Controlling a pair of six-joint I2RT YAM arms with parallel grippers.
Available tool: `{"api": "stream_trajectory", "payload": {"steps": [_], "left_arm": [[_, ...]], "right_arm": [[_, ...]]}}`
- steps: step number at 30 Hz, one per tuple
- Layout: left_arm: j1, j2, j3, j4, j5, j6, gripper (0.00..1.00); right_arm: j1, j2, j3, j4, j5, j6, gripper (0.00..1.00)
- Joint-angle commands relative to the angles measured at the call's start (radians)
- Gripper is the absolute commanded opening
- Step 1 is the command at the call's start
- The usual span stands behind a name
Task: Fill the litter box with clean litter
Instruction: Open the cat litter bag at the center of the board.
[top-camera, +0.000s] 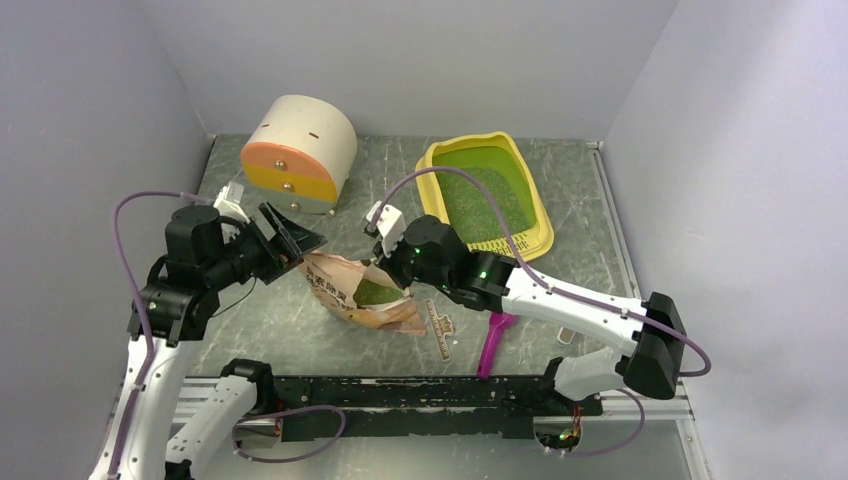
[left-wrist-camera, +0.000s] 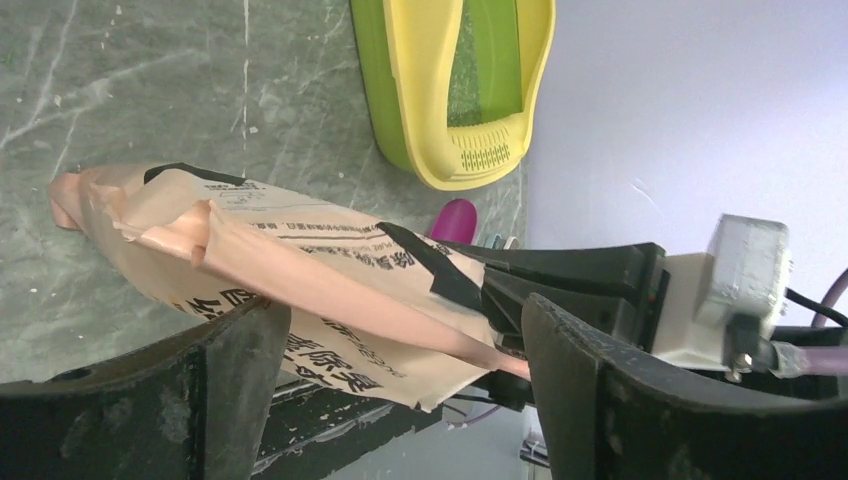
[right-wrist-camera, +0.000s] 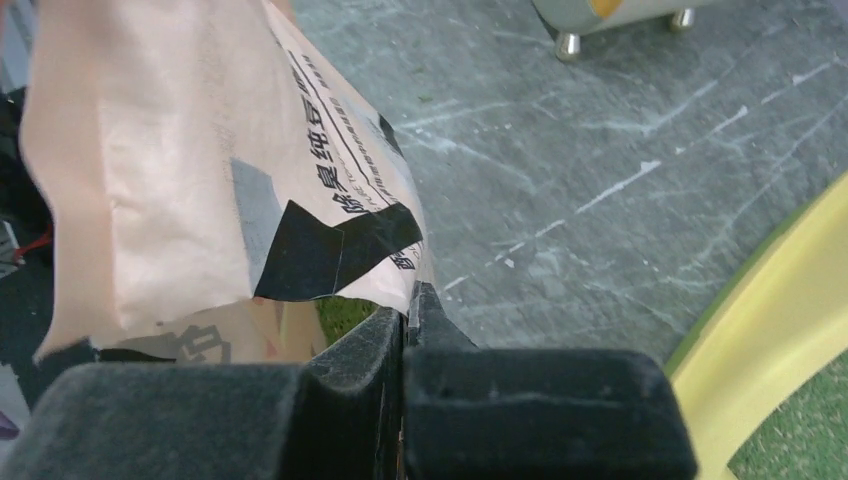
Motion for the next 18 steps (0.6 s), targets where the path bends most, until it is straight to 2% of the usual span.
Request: {"api": "stream_trajectory", "payload": {"steps": [1,10,13,15,18], "left_arm": [[-0.003,0.051,0.050,0.041,0.078,0.045,0.90],[-0.003,0.132,0.095,-0.047,0.087,0.162,0.88],[-0.003,0.155,0.107,-0.086,0.081,0.218,0.80],[-0.003,0.175,0.125,-0.124,0.069,0.259,0.71],[-0.003,0.207,0.164,-0.204,0.025,0.325,0.64]], "right_arm": [[-0.001,-0.030,0.012,0.191,-0.054,0.013,0.00],[-0.019,-0.009,-0.021,0.255,-0.050,0.017,0.00],[-0.021,0.002,-0.016,0.263,-0.039,0.005,0.00],[-0.024,0.007,-0.017,0.273,-0.027,-0.004,0.00],[-0.028,0.014,-0.015,0.283,-0.012,-0.019,0.00]]}}
